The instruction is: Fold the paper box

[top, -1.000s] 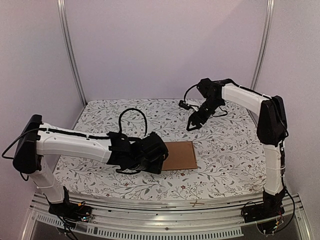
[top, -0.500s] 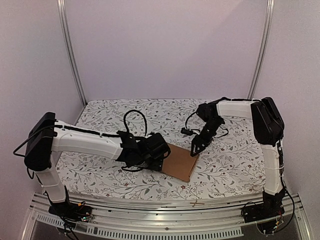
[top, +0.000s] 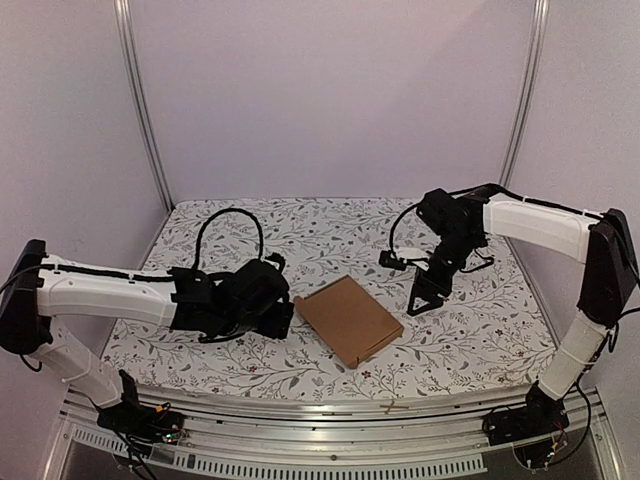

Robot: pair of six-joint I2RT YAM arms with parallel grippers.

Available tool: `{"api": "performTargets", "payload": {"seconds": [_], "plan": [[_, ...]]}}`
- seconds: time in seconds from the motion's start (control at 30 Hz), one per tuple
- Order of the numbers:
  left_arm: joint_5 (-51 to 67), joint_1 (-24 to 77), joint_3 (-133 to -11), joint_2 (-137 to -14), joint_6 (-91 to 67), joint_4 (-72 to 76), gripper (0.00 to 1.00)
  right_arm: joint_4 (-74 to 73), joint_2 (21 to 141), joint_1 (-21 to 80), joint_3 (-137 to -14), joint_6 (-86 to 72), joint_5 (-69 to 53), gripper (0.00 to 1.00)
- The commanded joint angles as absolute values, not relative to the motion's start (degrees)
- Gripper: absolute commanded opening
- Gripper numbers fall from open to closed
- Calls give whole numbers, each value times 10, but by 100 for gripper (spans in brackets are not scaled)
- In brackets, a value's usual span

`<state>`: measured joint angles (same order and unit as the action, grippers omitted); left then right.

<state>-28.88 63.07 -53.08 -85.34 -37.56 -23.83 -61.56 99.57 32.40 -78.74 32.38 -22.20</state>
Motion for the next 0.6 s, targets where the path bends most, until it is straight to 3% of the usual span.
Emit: {"api": "performTargets", "payload": {"seconds": [0.0,0.2,0.57], "plan": [[-266,605,-494,-828,-375,-179,71,-511,971,379,-752,339,-93,65],[-206,609,-477,-849,-469,-131,69,-504,1059,380,-811,263,-135,62],[-159,620,-478,-927,-555,-92,69,-523,1192,345,-890,159,-261,42]]}}
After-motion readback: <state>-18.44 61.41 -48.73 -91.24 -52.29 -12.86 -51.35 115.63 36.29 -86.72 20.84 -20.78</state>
